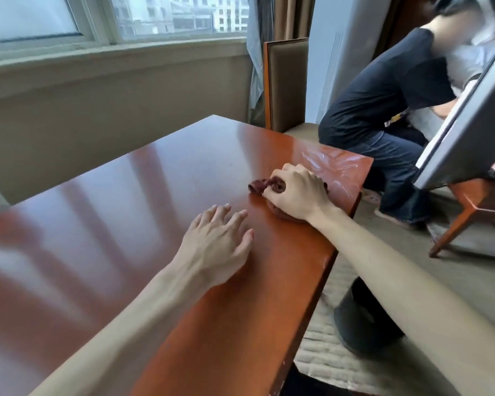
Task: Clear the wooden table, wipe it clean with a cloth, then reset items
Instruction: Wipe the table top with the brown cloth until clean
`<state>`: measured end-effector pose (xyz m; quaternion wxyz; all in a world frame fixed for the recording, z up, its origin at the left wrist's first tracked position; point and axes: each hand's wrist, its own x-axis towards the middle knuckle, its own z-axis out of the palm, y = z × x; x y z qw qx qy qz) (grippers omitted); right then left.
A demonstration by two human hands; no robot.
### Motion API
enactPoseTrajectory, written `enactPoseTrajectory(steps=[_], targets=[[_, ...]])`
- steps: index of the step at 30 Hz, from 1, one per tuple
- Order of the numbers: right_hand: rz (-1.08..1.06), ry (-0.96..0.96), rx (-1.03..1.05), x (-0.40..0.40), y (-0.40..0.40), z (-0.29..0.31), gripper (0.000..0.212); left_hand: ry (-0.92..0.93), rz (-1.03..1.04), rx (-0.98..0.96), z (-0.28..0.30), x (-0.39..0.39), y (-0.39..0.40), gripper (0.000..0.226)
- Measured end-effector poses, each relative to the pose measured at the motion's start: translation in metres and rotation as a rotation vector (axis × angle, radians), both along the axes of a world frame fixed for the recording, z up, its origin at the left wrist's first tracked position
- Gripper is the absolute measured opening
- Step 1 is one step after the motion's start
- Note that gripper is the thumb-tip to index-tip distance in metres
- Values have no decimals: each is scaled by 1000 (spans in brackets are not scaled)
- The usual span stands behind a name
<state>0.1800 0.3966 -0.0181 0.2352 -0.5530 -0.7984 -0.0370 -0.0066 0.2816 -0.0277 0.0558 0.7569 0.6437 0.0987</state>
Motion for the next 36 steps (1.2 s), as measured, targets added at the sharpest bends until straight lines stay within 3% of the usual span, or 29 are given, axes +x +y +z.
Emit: enactPoseTrajectory(steps=[4, 8, 15, 20, 24, 27, 31, 33, 36], targets=[[-92, 20, 10, -8, -12, -4, 33, -9, 32, -4, -27, -2, -4, 70], [78, 101, 29, 5, -113, -15, 26, -27, 52, 36, -29, -2, -4, 75], [-158, 59, 9, -1, -36, 0, 32, -17, 38, 18, -30, -2, -3, 70], [2, 131, 41, 5, -140, -18, 25, 61, 13, 14, -26, -3, -2, 78], [-102, 57, 50, 13, -84, -4, 29, 166, -42, 51, -11, 0, -13, 72], [-241, 72, 36, 6, -74, 1, 29, 158, -74, -78, -2, -10, -28, 75], [-29, 143, 9, -14, -171, -16, 26, 256, -172, -286, 7, -47, -45, 86], [-14, 131, -18, -11, -158, -12, 27, 247, -210, -321, 8, -59, -47, 91], [-213, 105, -40, -12, -99, 5, 27, 258, -231, -326, 11, -62, -47, 93]])
